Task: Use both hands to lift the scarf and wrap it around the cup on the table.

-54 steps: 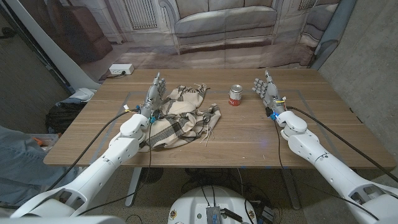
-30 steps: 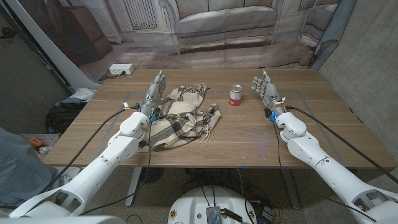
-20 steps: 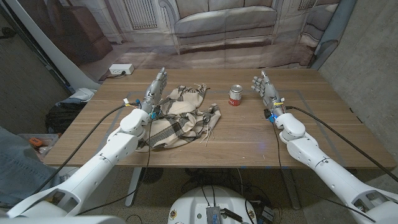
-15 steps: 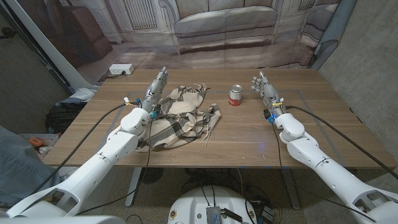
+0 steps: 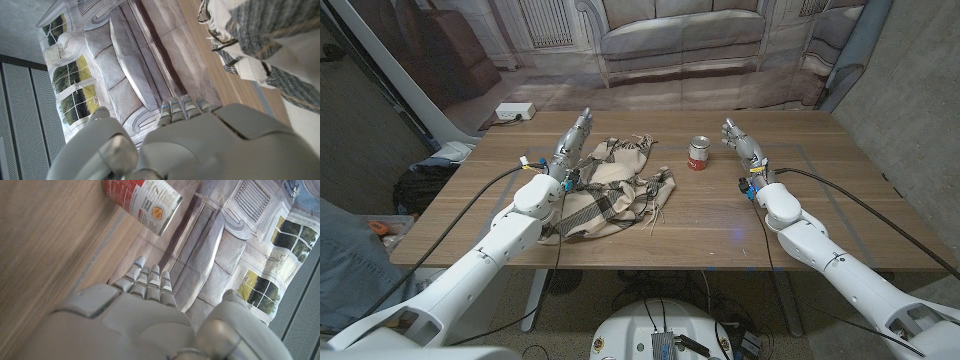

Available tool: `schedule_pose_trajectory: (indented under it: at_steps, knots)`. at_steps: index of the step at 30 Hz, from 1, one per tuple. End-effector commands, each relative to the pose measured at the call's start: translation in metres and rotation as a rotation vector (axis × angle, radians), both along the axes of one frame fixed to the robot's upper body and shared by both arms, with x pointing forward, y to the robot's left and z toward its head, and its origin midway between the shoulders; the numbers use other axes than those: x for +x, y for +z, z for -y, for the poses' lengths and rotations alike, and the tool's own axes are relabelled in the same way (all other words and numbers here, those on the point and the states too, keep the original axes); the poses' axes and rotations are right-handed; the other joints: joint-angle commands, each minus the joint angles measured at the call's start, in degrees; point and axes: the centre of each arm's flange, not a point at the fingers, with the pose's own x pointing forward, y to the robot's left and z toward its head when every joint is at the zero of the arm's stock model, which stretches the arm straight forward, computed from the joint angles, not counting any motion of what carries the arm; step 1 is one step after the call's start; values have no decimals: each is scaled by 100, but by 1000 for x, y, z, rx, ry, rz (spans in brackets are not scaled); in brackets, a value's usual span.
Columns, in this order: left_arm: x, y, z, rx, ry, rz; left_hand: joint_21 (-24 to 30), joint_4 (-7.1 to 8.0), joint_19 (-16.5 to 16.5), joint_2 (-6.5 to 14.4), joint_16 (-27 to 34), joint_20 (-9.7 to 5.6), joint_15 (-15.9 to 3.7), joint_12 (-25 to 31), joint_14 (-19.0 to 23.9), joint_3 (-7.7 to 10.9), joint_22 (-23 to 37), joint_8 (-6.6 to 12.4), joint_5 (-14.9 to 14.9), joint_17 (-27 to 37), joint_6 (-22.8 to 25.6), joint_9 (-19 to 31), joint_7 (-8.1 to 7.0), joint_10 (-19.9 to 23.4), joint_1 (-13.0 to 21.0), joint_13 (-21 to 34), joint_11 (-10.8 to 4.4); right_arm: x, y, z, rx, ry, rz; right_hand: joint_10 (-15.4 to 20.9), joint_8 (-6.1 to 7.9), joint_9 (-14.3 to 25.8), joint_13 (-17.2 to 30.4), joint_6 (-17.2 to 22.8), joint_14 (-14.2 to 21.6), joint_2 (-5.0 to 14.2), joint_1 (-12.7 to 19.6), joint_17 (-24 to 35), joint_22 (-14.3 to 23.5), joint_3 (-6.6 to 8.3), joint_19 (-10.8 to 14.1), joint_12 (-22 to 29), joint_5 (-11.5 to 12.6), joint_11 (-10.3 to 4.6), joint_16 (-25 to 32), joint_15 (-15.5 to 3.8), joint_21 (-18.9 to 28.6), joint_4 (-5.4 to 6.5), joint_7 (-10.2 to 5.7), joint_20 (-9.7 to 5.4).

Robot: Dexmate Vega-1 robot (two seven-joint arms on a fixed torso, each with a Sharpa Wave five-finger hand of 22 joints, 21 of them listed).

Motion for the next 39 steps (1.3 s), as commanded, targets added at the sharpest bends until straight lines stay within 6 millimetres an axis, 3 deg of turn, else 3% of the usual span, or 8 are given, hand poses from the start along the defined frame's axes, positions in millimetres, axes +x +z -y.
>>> schedule_pose_trajectory:
  at_steps: [1,8,10,16,22,30,39]
  knots:
    - [-9,-4,-7,-10,6,15,15,-42,74,25,22,19,7,37,68,23,14,48,-11,20,124,26,-30,115,63,31,1,10,-5,-18,-72,-94,58,61,44,17,31,109,116,-11,146,14,21,46,121,12,-2,-67,37,-44,-26,-97,-29,-65]
    - [-13,-8,-11,-11,7,9,14,-46,89,32,20,38,-2,37,87,21,15,48,-19,20,150,26,-33,138,76,31,-8,15,-4,-23,-119,-117,54,57,34,19,32,103,118,-45,247,14,21,60,144,2,2,-105,21,-59,-55,-174,-51,-75]
    - [-15,-9,-13,-18,11,7,11,-46,84,36,19,49,-3,36,92,20,16,47,-22,21,155,27,-27,144,79,32,-16,17,-2,-25,-150,-121,48,26,15,21,34,63,116,-108,349,14,19,61,154,-18,21,-113,6,-76,-88,-258,-65,-76]
    - [-15,-14,-16,-41,12,5,0,-46,73,48,19,85,-7,38,119,19,18,54,-31,22,201,28,-32,175,88,33,-14,22,3,-31,-244,-162,39,-384,-119,32,43,-408,-133,-424,961,21,26,76,42,-176,233,-57,-89,-41,-367,-696,-49,-36]
    - [-14,-13,-17,-49,12,7,-9,-40,66,66,27,78,-23,40,168,15,20,57,-42,24,242,29,-38,211,90,34,-13,25,5,-37,-315,-205,32,-526,-159,41,46,-788,-205,-429,1408,24,25,168,83,-189,396,-49,-80,-60,-481,-856,11,-48]
    - [-16,-5,-15,-45,14,29,-19,-34,55,86,28,67,-25,37,204,13,21,57,-54,26,280,30,-37,240,94,35,-28,26,6,-41,-388,-266,21,-618,-96,58,48,-885,-242,-393,1852,24,23,272,132,-189,534,-80,-76,-90,-570,-927,47,-113]
    - [-17,-6,-15,-50,13,31,-29,-34,44,103,19,73,-21,36,214,12,22,53,-65,26,306,31,-48,269,105,35,-29,30,3,-42,-427,-303,-1,-562,-47,63,48,-806,-217,-429,1989,20,25,274,166,-153,573,-58,-62,-76,-605,-920,53,-120]
